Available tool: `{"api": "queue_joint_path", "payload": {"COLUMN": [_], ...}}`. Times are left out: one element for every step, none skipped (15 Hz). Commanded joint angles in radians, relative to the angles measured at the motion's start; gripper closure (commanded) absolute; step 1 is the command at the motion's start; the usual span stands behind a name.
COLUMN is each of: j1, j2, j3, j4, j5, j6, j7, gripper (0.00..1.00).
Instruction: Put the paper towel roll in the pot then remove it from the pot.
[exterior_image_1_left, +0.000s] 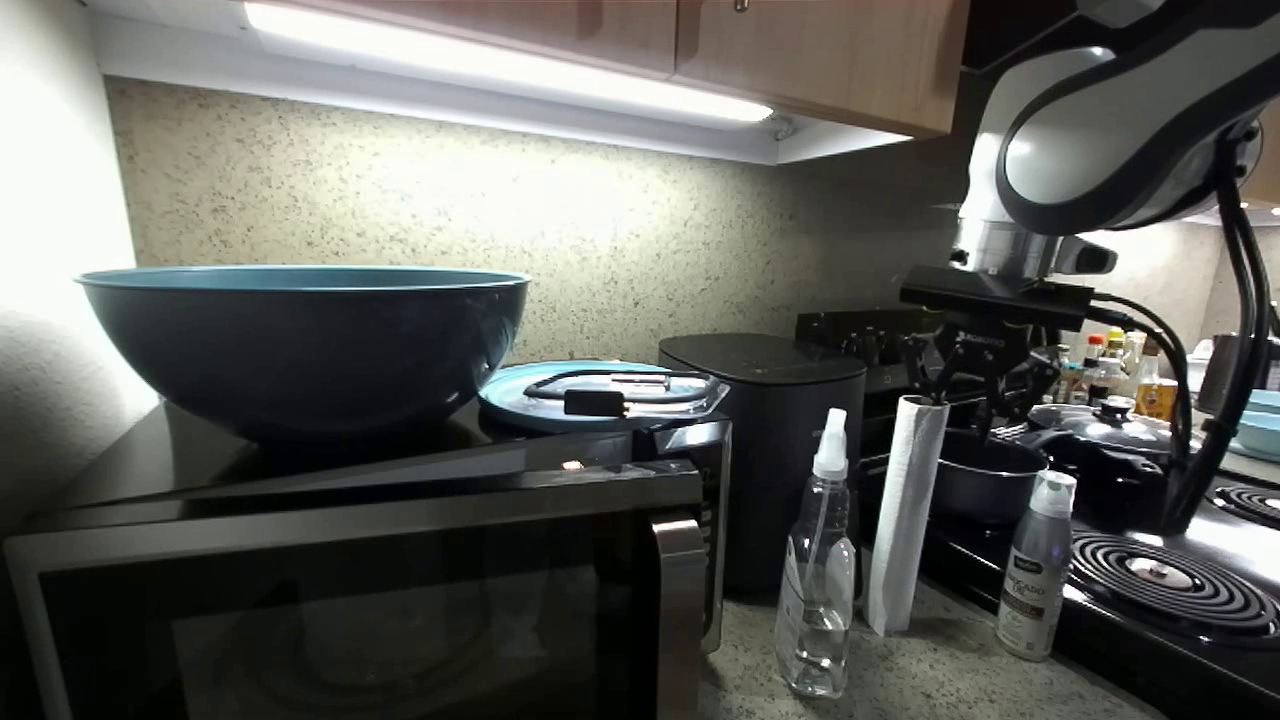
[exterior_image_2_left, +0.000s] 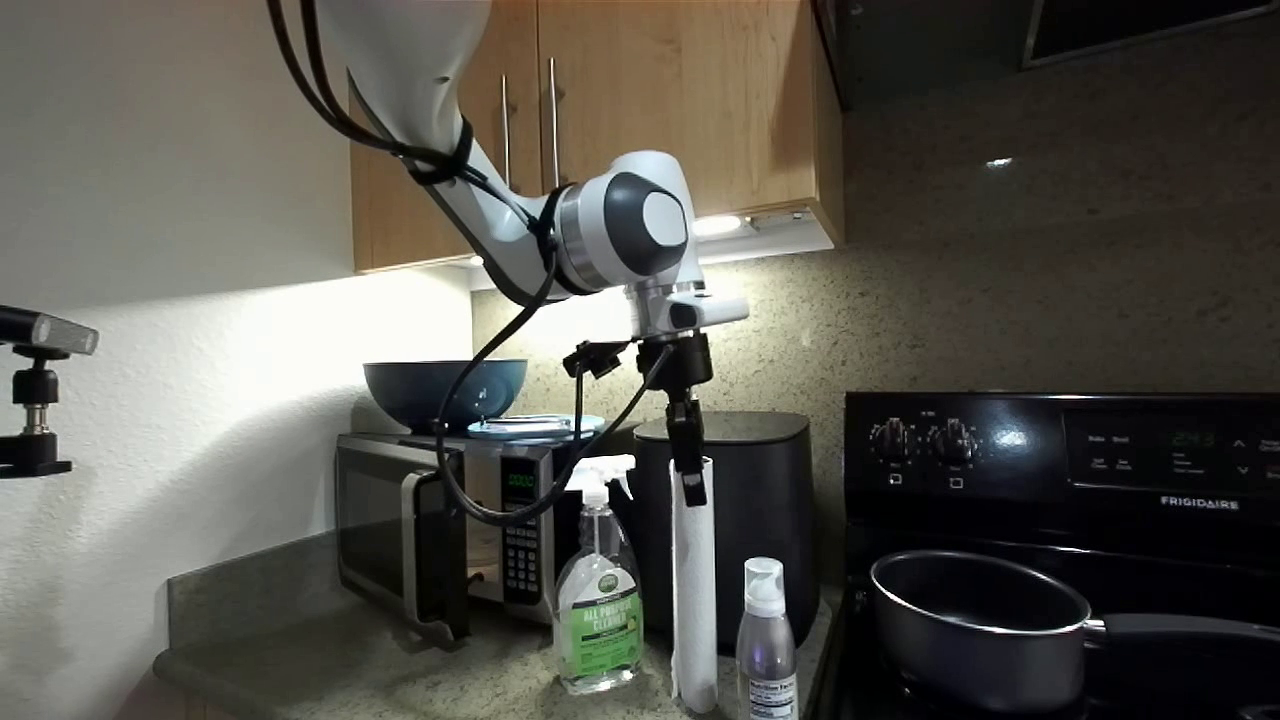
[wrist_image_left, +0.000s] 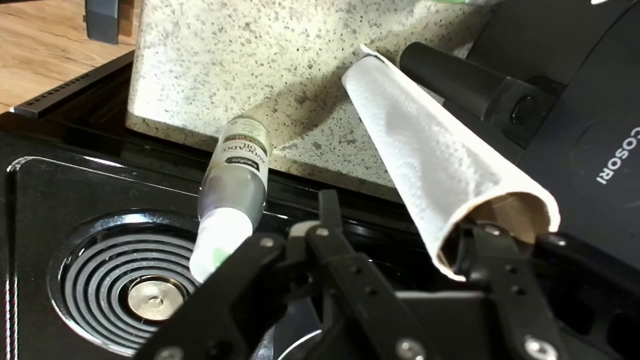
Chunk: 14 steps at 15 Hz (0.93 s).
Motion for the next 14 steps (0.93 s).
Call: {"api": "queue_joint_path", "payload": {"j1": [0.003,0.003,0.004,0.005,0.006,0.006,0.006,0.006,0.005,0.005,0.003,0.002,-0.001,-0.004], "j2": [-0.006,-0.008,-0.009,-0.01,-0.011,-0.012,-0.016,-0.019,-0.028,-0.034,-0.054,-0.063,-0.082,-0.096], "j3": [-0.002,-0.001,-0.001,0.0,0.0,0.001,0.002,0.002,0.004,0.005,0.008,0.01,0.014,0.018], "j4": [-0.002,-0.003,-0.003,-0.003,-0.004,-0.005,-0.007,-0.009,-0.016,-0.02,-0.033,-0.037,-0.046,-0.051], "j5": [0.002,-0.003,-0.007,-0.009,-0.012,-0.016,-0.026,-0.036,-0.062,-0.083,-0.116,-0.141,-0.177,-0.202], "j6": [0.026,0.034,0.041,0.046,0.052,0.06,0.073,0.085,0.111,0.136,0.178,0.201,0.221,0.237], "j7": [-0.005,-0.003,-0.002,0.0,0.001,0.002,0.007,0.011,0.027,0.039,0.059,0.074,0.101,0.118], "gripper": [0.8,0.85,0.93,0.98,1.0,1.0,1.0,1.0,1.0,1.0,1.0,1.0,1.0,1.0]}}
